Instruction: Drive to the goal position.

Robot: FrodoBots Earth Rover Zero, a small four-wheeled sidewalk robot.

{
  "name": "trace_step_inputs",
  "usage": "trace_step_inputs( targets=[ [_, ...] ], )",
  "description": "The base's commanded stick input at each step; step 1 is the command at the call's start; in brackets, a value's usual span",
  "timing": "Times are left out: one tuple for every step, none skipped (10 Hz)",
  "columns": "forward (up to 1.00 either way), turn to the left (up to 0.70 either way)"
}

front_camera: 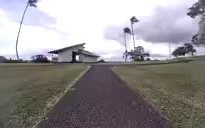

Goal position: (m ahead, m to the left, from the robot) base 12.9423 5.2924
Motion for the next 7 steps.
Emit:
trace_step_inputs(
  targets=[
    [0.70,0.00],
    [0.70,0.00],
    [0.70,0.00],
    [0.70,0.00],
    [0.70,0.00],
    [0.70,0.00],
    [0.70,0.00]
  ],
)
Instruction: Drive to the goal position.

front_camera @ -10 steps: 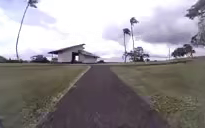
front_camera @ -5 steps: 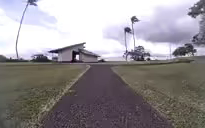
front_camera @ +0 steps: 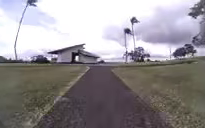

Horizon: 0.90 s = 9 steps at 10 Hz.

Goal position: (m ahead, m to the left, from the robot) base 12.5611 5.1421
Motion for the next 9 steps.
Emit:
trace_step_inputs(
  targets=[
    [0.70,0.00],
    [0.66,0.00],
    [0.61,0.00],
    [0.57,0.00],
    [0.58,0.00],
    [0.57,0.00],
    [0.58,0.00],
    [0.59,0.00],
    [0.56,0.00]
  ],
)
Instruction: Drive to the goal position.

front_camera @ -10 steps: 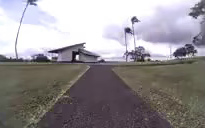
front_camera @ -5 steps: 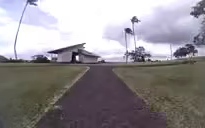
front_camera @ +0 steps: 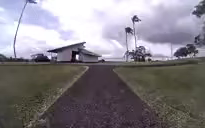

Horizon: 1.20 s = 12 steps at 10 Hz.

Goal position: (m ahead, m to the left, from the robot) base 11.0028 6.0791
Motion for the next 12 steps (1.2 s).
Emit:
trace_step_inputs(
  targets=[
    [0.47,0.00],
    [0.46,0.00],
    [0.47,0.00],
    [0.64,0.00],
    [0.70,0.00],
    [0.70,0.00],
    [0.70,0.00],
    [0.70,0.00],
    [0.70,0.00],
    [0.70,0.00],
    [0.70,0.00],
    [0.70,0.00]
  ],
)
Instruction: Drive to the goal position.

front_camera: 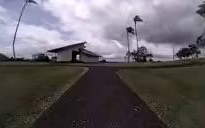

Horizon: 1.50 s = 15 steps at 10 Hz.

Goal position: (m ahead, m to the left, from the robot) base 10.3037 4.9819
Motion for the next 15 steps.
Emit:
trace_step_inputs(
  targets=[
    [0.70,0.00],
    [0.70,0.00],
    [0.70,0.00],
    [0.69,0.00],
    [0.67,0.00],
    [0.69,0.00],
    [0.70,0.00],
    [0.70,0.00],
    [0.70,0.00],
    [0.70,0.00],
    [0.70,0.00],
    [0.70,0.00],
    [0.70,0.00],
    [0.70,0.00],
    [0.70,0.00]
  ],
)
